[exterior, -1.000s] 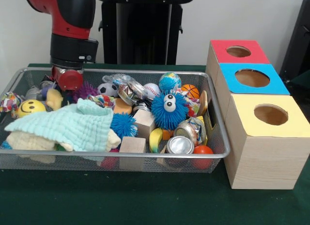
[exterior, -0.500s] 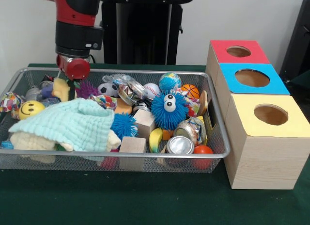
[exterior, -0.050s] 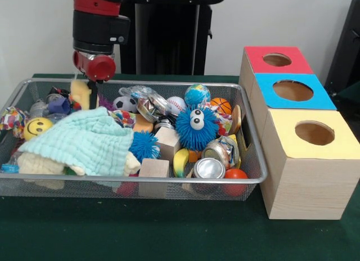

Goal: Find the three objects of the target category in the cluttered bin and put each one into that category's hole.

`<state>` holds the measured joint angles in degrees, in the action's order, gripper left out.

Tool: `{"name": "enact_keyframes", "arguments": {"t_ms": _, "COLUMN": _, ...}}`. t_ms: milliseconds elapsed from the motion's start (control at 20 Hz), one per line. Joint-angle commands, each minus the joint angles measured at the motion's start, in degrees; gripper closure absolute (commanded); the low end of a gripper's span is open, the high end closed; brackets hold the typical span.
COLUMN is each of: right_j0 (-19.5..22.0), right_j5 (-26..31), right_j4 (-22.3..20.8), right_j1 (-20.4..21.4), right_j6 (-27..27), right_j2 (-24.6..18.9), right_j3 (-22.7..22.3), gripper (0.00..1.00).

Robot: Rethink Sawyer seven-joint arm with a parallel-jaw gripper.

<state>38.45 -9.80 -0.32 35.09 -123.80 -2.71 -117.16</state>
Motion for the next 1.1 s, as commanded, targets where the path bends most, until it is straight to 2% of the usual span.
{"name": "enact_keyframes", "arguments": {"t_ms": 50, "right_j0": -1.29, "right_j5": 6.49, "right_j4": 3.57, "right_j1": 2.84, "right_j6": -9.64, "right_j2": -1.36, "right_j3": -1.82, "gripper": 1.00}}
{"name": "enact_keyframes", "arguments": {"t_ms": 500, "right_j0": -2.47, "right_j5": 7.44, "right_j4": 5.23, "right_j1": 4.93, "right_j6": -10.40, "right_j2": -0.79, "right_j3": -3.91, "gripper": 1.00}}
{"name": "enact_keyframes", "arguments": {"t_ms": 1000, "right_j0": -4.60, "right_j5": 8.54, "right_j4": 8.13, "right_j1": 9.53, "right_j6": -11.91, "right_j2": 0.08, "right_j3": -8.69, "gripper": 1.00}}
{"name": "enact_keyframes", "arguments": {"t_ms": 1100, "right_j0": -6.07, "right_j5": 7.98, "right_j4": 9.13, "right_j1": 10.37, "right_j6": -12.93, "right_j2": 0.26, "right_j3": -10.24, "gripper": 1.00}}
